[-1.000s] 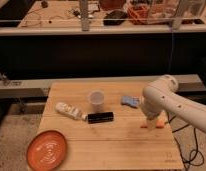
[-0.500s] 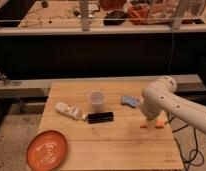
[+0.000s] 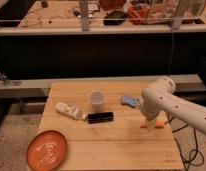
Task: Drag the pepper across the table
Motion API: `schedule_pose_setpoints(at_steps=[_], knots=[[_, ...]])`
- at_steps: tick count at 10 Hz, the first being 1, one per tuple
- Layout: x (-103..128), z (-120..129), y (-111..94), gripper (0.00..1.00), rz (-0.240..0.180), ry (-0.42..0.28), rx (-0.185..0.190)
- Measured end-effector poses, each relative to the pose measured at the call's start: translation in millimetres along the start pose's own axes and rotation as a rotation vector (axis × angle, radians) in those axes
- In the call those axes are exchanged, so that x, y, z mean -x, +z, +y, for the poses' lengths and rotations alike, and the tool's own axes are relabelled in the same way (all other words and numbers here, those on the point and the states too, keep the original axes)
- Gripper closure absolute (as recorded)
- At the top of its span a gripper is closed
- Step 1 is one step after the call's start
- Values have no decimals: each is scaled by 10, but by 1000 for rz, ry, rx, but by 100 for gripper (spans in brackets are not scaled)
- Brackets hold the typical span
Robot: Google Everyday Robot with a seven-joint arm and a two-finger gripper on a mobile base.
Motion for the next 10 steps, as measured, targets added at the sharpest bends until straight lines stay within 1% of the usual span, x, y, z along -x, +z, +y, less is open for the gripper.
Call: schedule_pose_setpoints(at_steps=[6, 10], knots=[[-32, 1, 166, 20, -10, -18, 11], [-58, 9, 270, 20, -19, -24, 13]])
